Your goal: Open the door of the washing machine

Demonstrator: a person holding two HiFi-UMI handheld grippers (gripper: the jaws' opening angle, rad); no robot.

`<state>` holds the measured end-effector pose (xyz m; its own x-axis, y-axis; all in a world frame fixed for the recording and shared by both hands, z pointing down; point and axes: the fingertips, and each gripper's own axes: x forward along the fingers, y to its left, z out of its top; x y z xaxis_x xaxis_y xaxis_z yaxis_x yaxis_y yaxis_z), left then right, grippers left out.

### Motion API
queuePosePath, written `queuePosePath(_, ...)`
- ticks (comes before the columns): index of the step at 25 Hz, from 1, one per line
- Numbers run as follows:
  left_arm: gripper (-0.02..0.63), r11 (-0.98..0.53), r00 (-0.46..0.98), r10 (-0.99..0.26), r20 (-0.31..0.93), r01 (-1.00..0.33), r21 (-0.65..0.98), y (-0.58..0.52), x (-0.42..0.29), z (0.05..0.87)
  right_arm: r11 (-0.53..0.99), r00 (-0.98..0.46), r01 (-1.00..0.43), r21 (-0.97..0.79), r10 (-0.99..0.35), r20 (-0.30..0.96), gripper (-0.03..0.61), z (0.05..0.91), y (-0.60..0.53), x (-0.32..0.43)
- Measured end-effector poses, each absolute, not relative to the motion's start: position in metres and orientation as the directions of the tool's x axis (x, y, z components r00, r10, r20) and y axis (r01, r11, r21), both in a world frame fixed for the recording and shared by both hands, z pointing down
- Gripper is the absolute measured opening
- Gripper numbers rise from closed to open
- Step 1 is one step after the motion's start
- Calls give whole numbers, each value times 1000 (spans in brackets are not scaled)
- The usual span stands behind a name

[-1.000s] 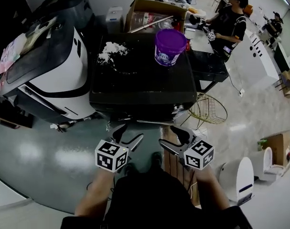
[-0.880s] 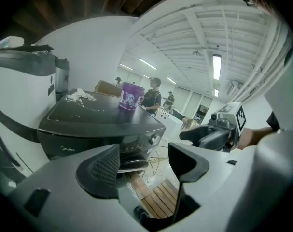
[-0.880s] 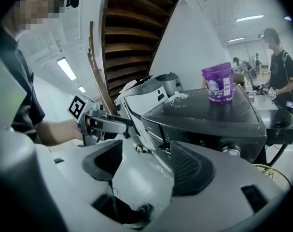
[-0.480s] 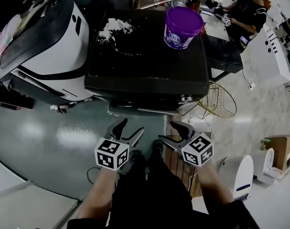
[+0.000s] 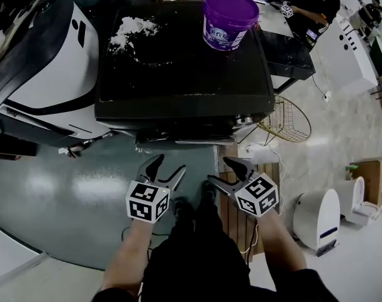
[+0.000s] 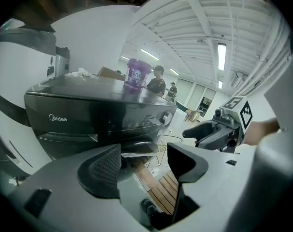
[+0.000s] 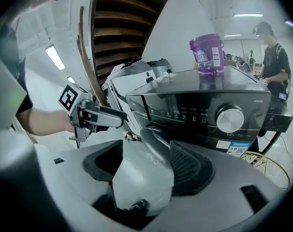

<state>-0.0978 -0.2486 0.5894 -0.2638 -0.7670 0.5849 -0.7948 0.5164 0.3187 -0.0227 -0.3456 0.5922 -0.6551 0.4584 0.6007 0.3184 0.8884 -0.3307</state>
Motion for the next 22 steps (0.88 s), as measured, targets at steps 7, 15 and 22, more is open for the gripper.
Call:
queuePosePath(7, 313, 505, -238, -753, 614, -807, 306, -264, -103, 619, 911, -640, 279, -305, 413, 648, 316, 639, -374, -25)
queuePosePath(15, 310, 503, -221, -742, 633, -807, 308, -287, -110, 652, 929, -629, 254, -269, 370, 684, 314, 686, -411, -55)
queuePosePath(22, 310, 502, -203, -739, 642, -801, 325, -307, -113, 671, 939, -575, 308, -151, 310, 757, 295, 728, -434, -76)
